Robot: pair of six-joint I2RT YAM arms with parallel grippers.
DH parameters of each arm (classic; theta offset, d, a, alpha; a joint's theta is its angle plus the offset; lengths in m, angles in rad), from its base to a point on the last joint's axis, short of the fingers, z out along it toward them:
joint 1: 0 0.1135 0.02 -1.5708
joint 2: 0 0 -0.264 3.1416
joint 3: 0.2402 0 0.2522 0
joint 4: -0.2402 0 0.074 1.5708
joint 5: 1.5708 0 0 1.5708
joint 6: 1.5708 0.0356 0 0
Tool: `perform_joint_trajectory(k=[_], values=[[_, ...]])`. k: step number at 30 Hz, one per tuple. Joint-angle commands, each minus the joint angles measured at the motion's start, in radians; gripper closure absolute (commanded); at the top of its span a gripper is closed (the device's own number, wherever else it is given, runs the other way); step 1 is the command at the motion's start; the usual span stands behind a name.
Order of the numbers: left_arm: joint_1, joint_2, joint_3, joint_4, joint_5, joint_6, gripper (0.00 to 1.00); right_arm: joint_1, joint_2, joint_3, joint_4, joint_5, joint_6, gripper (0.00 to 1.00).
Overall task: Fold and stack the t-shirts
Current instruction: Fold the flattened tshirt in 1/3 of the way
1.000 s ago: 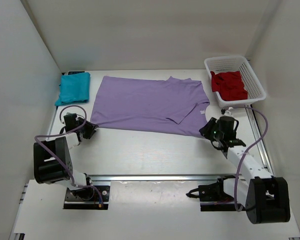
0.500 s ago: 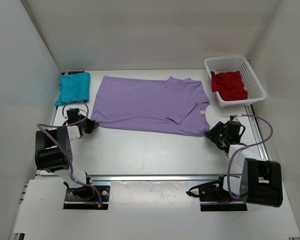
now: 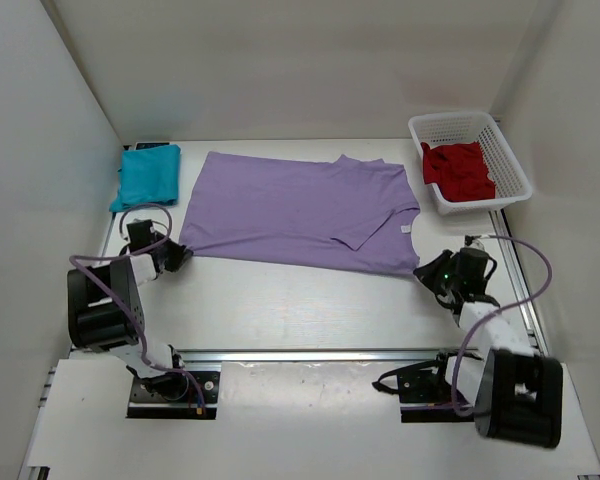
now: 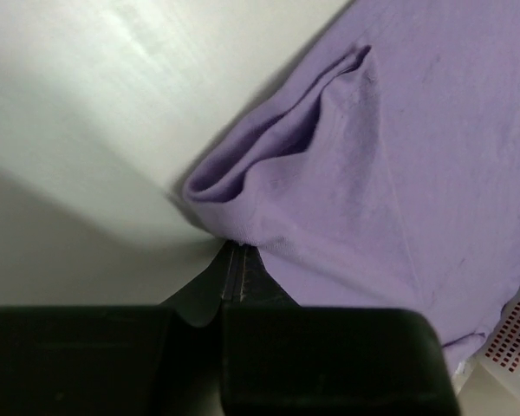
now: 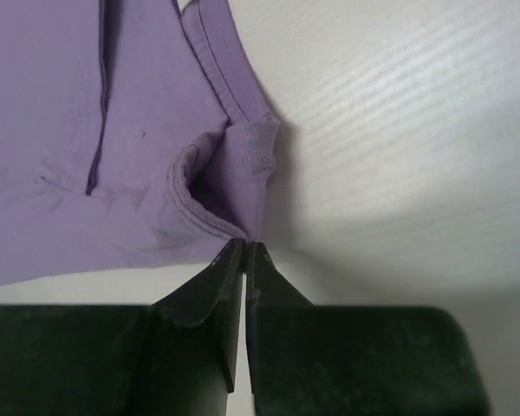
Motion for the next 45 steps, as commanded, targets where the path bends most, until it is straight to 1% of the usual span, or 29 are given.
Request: perform_joint_trajectory(k=[1,4,6,8,11,13,14,15,16,17,18,19,20,21,22,23,24,25,26,27,28,30,32,33,35,36,38,43,45], values=[[0.048,-0.146,-0.065,-0.104,-0.004,0.063,1.00,-0.034,-0.168,-0.094,-0.134,-0.053,0.021,1.00],[0.079,-0.258,-0.117,-0.199,-0.054,0.130,1.00,-0.063,-0.404,-0.159,-0.269,-0.090,0.033,1.00],[0.051,-0.326,-0.134,-0.275,-0.109,0.167,1.00,0.017,-0.490,-0.156,-0.345,-0.052,0.074,1.00],[0.033,-0.413,-0.170,-0.316,-0.123,0.183,1.00,0.060,-0.540,-0.105,-0.416,-0.015,0.114,1.00],[0.031,-0.513,-0.195,-0.449,-0.157,0.226,1.00,0.025,-0.586,-0.041,-0.542,-0.036,0.099,1.00],[0.024,-0.564,-0.198,-0.513,-0.165,0.252,1.00,0.043,-0.601,-0.016,-0.586,-0.039,0.119,1.00],[0.016,-0.593,-0.203,-0.544,-0.165,0.267,0.90,0.051,-0.611,-0.012,-0.615,-0.033,0.128,0.99],[0.010,-0.617,-0.200,-0.552,-0.181,0.275,0.72,0.051,-0.629,-0.005,-0.609,-0.022,0.122,0.90],[-0.004,-0.627,-0.188,-0.556,-0.197,0.275,0.59,0.052,-0.631,-0.007,-0.602,-0.027,0.119,0.79],[-0.012,-0.630,-0.181,-0.552,-0.197,0.276,0.38,0.046,-0.629,0.004,-0.606,-0.031,0.107,0.74],[-0.019,-0.621,-0.140,-0.558,-0.195,0.279,0.23,0.052,-0.631,0.022,-0.615,-0.018,0.104,0.67],[-0.022,-0.601,-0.119,-0.564,-0.200,0.279,0.18,0.051,-0.626,0.053,-0.620,-0.002,0.075,0.62],[-0.047,-0.593,-0.074,-0.570,-0.200,0.279,0.10,0.055,-0.621,0.089,-0.635,0.031,0.041,0.60],[-0.068,-0.581,-0.044,-0.561,-0.200,0.281,0.04,0.063,-0.612,0.109,-0.646,0.059,0.026,0.59],[-0.068,-0.572,-0.025,-0.547,-0.189,0.284,0.01,0.065,-0.595,0.148,-0.648,0.059,-0.006,0.60],[-0.093,-0.572,-0.023,-0.502,-0.165,0.284,0.01,0.083,-0.583,0.154,-0.627,0.039,-0.042,0.64],[-0.143,-0.573,-0.034,-0.427,-0.110,0.284,0.06,0.088,-0.541,0.178,-0.590,0.029,-0.053,0.75],[-0.171,-0.587,-0.052,-0.387,-0.075,0.281,0.20,0.122,-0.487,0.179,-0.571,0.009,-0.062,0.86],[-0.247,-0.585,-0.054,-0.325,-0.070,0.272,0.26,0.184,-0.458,0.167,-0.509,-0.017,-0.053,0.95],[-0.341,-0.575,-0.046,-0.299,-0.111,0.263,0.45,0.212,-0.389,0.157,-0.431,-0.028,-0.048,0.98],[-0.390,-0.556,-0.024,-0.294,-0.158,0.264,0.63,0.294,-0.338,0.144,-0.387,-0.003,-0.033,1.00],[-0.557,-0.515,0.007,-0.282,-0.227,0.278,0.71,0.453,-0.257,0.136,-0.256,0.114,-0.030,1.00],[-0.631,-0.448,0.021,-0.251,-0.229,0.289,0.71,0.500,-0.171,0.143,-0.156,0.127,-0.042,1.00],[-0.650,-0.429,0.029,-0.238,-0.206,0.278,0.72,0.490,-0.099,0.146,-0.104,0.067,-0.036,0.99],[-0.670,-0.363,0.015,-0.190,-0.125,0.241,0.72,0.492,0.009,0.153,-0.010,0.033,-0.025,0.88],[-0.686,-0.354,0.004,-0.156,-0.125,0.235,0.72,0.493,0.036,0.151,0.016,0.039,-0.031,0.85],[-0.708,-0.326,-0.019,-0.113,-0.122,0.224,0.72,0.487,0.127,0.160,0.050,0.048,-0.033,0.72],[-0.768,-0.273,-0.043,-0.027,-0.102,0.201,0.71,0.451,0.227,0.156,0.153,-0.028,0.006,0.68],[-0.800,-0.251,-0.043,-0.012,-0.102,0.195,0.72,0.457,0.244,0.156,0.171,-0.042,0.019,0.72]])
